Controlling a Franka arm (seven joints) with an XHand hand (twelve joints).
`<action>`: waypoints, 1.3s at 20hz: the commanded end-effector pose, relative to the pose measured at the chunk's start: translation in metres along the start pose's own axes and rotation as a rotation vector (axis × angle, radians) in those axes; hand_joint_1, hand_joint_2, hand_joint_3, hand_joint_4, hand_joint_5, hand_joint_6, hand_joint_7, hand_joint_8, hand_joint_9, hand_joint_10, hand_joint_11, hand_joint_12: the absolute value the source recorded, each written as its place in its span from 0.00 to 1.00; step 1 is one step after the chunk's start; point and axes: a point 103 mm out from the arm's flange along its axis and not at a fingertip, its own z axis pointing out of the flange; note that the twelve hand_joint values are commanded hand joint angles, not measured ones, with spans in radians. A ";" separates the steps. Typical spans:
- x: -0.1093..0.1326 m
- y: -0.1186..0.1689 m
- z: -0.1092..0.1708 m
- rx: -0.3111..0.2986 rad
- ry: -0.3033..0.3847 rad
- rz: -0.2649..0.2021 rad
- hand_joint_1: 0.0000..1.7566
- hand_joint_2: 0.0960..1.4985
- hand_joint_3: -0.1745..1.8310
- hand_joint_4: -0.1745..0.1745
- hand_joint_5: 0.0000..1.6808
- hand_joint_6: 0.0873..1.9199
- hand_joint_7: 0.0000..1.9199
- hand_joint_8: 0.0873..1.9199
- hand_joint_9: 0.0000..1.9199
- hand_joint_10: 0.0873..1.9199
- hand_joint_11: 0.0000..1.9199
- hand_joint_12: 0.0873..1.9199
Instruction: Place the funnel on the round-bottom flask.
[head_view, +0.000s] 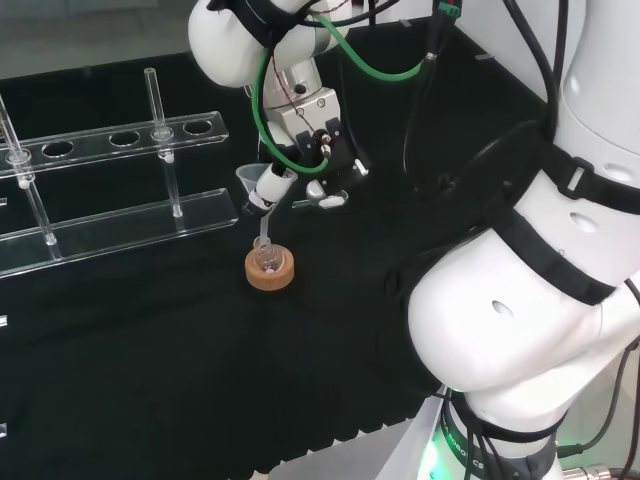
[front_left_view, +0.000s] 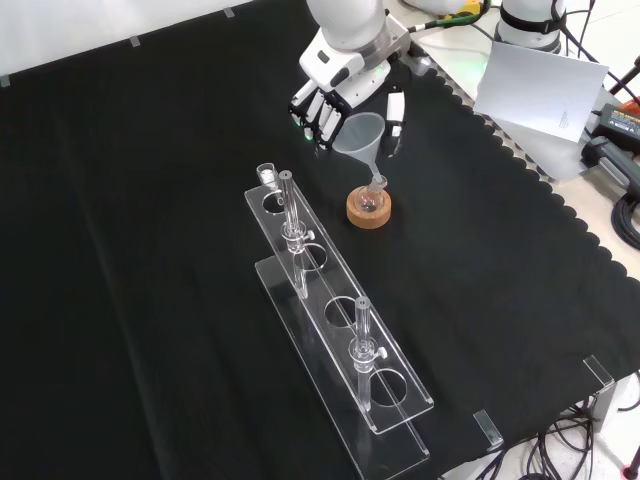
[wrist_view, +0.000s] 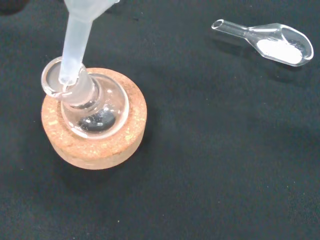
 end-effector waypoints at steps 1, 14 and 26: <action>-0.005 0.002 0.003 -0.002 0.003 0.009 0.36 0.51 0.15 0.64 0.44 0.05 0.48 0.16 0.30 0.22 0.00 0.66; -0.007 0.014 0.011 -0.009 0.038 0.032 0.36 0.50 0.15 0.63 0.44 0.05 0.48 0.16 0.31 0.22 0.00 0.66; 0.004 0.010 0.033 0.010 0.074 0.063 0.36 0.50 0.15 0.63 0.44 0.05 0.48 0.16 0.31 0.22 0.00 0.66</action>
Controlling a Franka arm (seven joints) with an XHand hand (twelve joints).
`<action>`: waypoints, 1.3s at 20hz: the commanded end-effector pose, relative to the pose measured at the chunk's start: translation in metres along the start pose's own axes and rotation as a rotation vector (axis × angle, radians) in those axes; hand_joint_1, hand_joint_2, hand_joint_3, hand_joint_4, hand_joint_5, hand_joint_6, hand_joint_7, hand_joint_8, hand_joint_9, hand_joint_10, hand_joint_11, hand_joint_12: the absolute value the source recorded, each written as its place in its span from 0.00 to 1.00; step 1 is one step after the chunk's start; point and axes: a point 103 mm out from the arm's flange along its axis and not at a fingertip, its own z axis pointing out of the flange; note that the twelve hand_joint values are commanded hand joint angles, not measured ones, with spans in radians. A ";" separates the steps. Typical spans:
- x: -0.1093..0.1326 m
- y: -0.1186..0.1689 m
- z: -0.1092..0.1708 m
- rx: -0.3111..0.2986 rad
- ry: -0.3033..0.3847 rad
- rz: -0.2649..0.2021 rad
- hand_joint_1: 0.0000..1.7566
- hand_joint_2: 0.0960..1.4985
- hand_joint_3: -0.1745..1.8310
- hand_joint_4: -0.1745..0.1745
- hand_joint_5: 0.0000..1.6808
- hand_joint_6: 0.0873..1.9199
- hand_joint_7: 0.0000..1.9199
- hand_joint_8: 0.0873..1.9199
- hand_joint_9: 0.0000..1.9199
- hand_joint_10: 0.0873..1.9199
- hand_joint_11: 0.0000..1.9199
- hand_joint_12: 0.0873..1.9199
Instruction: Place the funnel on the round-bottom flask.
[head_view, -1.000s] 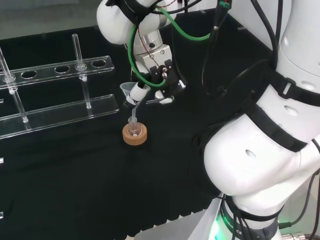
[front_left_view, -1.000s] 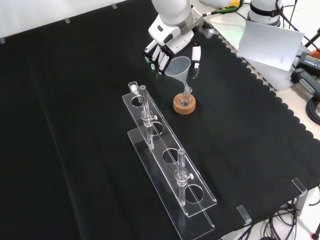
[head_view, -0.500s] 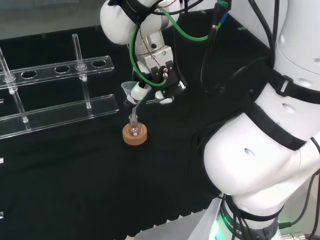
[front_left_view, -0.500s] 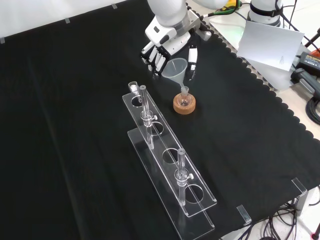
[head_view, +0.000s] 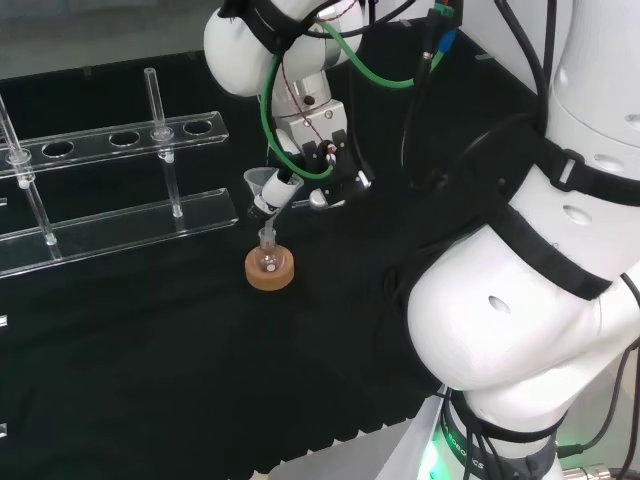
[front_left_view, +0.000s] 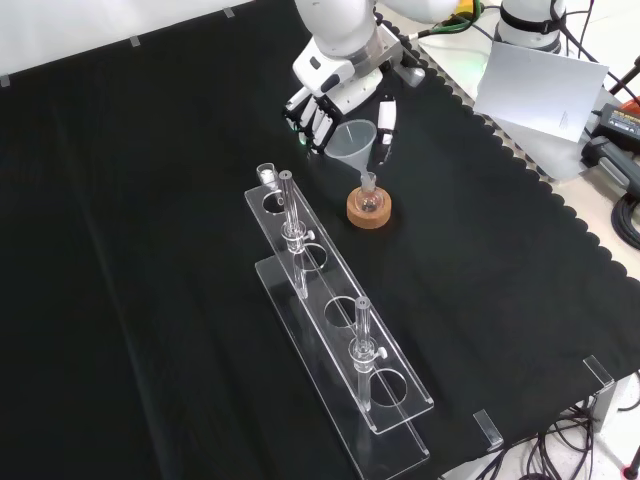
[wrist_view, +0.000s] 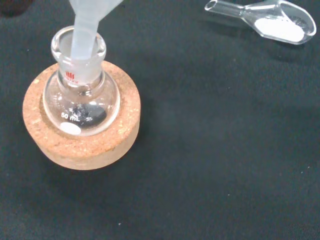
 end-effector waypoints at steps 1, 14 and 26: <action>0.007 0.000 0.011 0.011 0.022 0.014 0.36 0.50 0.15 0.63 0.44 0.05 0.48 0.16 0.31 0.22 0.00 0.66; 0.006 -0.001 0.020 -0.001 0.068 0.055 0.36 0.50 0.15 0.63 0.44 0.05 0.48 0.16 0.31 0.22 0.00 0.66; 0.011 -0.003 0.023 -0.003 0.080 0.052 0.36 0.50 0.16 0.63 0.44 0.05 0.48 0.16 0.31 0.22 0.00 0.66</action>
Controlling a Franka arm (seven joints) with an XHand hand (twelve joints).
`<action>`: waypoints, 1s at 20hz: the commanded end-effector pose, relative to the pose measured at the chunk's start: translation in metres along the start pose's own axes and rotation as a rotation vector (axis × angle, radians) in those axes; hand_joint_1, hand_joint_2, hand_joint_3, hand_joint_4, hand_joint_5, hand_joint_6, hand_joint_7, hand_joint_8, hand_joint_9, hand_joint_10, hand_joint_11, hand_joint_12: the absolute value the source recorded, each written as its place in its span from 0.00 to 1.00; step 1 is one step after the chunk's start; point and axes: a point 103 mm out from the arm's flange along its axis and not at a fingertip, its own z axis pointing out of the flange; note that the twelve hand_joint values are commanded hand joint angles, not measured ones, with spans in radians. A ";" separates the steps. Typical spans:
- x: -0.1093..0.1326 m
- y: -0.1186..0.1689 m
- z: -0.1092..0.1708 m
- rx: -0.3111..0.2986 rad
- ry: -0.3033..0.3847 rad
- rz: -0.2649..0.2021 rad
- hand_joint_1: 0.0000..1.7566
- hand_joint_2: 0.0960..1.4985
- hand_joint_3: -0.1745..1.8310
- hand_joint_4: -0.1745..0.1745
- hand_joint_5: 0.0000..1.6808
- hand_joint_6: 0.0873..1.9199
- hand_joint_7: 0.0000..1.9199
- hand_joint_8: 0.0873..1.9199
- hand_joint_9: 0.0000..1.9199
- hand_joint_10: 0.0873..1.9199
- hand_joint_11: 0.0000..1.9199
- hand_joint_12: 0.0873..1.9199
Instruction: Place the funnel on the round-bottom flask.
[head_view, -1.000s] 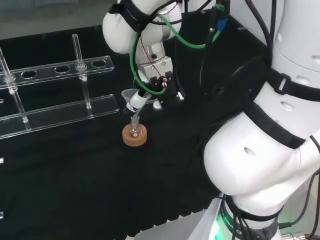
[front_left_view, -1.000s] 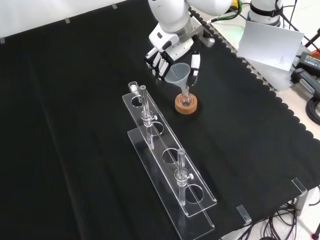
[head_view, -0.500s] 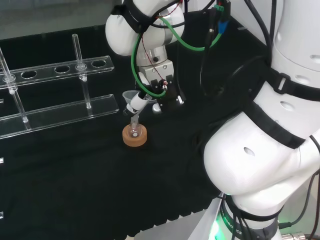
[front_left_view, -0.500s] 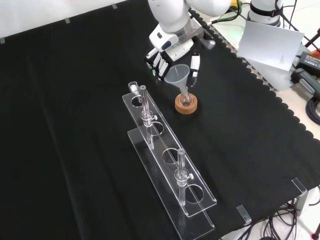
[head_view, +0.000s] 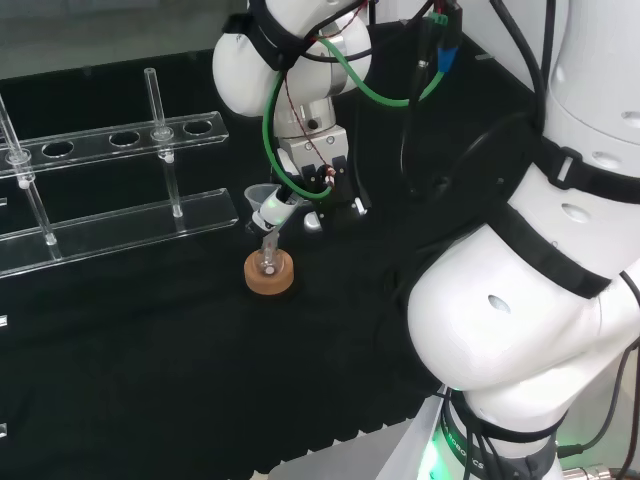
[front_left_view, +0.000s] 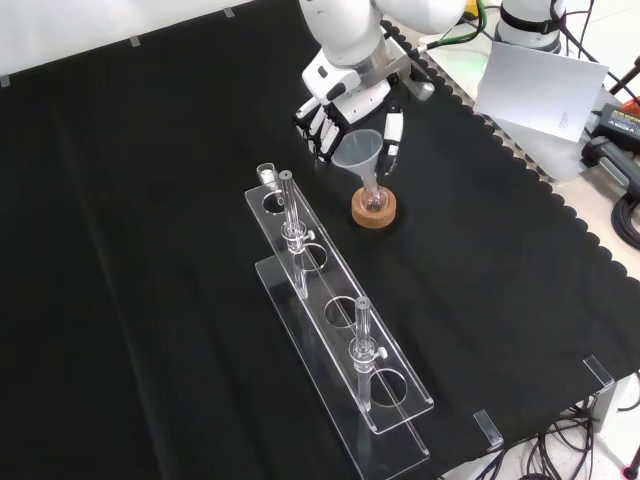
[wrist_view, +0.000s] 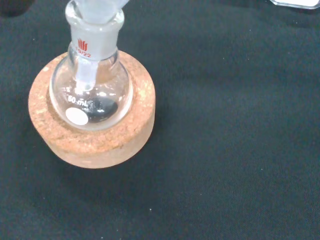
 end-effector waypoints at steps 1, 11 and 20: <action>0.001 -0.001 0.001 -0.002 0.001 0.000 0.36 0.50 0.16 0.63 0.44 0.05 0.48 0.16 0.31 0.22 0.00 0.66; 0.007 -0.002 0.005 0.001 0.003 -0.002 0.36 0.50 0.16 0.63 0.43 0.05 0.47 0.16 0.30 0.22 0.00 0.66; 0.013 -0.003 0.005 -0.003 -0.001 -0.006 0.36 0.50 0.16 0.63 0.43 0.05 0.47 0.16 0.30 0.22 0.00 0.66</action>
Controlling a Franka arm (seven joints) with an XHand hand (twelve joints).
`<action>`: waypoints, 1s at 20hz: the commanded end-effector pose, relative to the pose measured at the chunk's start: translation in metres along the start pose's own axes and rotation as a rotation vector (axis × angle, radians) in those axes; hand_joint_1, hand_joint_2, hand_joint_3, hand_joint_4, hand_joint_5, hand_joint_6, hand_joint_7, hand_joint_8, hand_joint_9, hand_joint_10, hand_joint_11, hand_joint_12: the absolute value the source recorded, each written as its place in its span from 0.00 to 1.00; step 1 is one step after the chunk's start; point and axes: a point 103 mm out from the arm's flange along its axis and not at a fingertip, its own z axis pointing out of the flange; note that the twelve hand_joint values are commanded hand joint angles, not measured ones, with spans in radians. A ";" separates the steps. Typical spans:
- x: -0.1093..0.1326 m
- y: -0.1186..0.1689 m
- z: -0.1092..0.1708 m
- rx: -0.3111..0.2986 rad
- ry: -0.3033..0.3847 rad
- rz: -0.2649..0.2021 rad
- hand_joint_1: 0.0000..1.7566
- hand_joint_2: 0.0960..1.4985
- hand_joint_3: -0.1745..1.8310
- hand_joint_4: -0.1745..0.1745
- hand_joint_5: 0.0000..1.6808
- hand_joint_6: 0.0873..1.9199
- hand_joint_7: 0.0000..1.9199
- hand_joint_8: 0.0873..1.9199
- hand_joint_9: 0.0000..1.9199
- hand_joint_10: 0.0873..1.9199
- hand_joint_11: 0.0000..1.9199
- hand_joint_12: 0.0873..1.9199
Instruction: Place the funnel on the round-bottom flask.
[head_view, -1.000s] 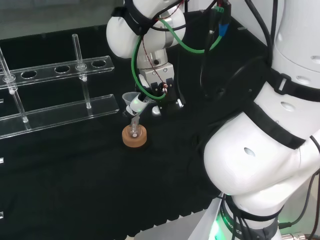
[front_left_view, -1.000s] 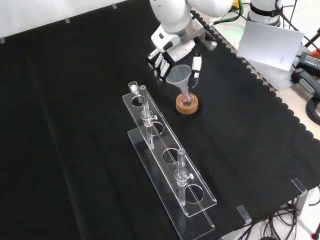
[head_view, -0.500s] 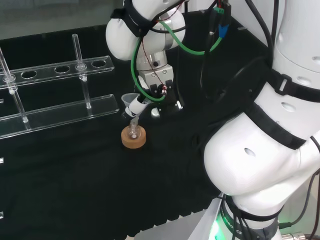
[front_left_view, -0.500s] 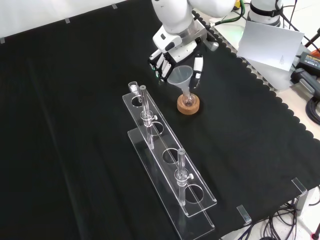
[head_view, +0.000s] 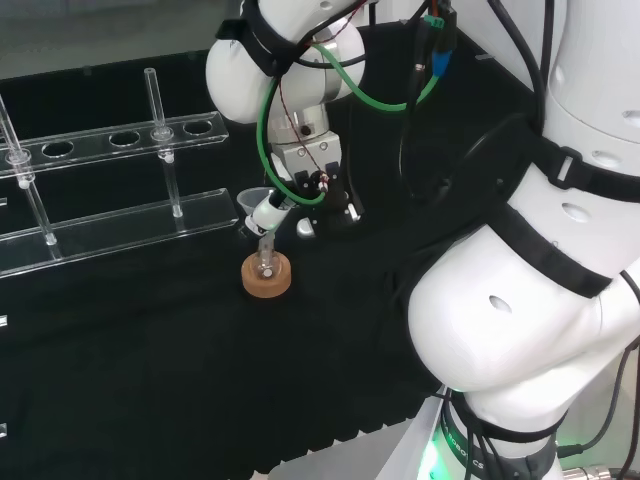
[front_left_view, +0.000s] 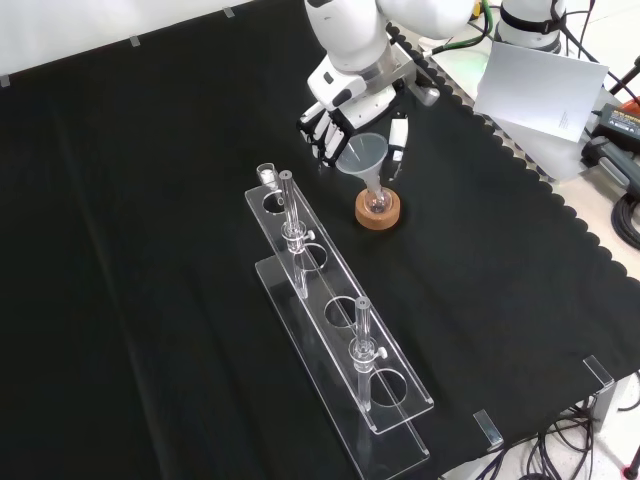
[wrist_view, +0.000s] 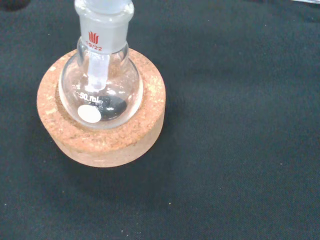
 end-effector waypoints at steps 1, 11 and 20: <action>0.001 -0.003 0.000 -0.007 -0.004 -0.002 0.36 0.49 0.16 0.63 0.43 0.05 0.47 0.16 0.30 0.22 0.00 0.66; 0.005 -0.010 0.002 -0.013 -0.007 -0.007 0.36 0.49 0.16 0.63 0.43 0.05 0.46 0.16 0.30 0.22 0.00 0.66; 0.011 -0.017 0.003 -0.032 -0.022 -0.010 0.36 0.49 0.17 0.63 0.43 0.05 0.46 0.16 0.30 0.22 0.00 0.66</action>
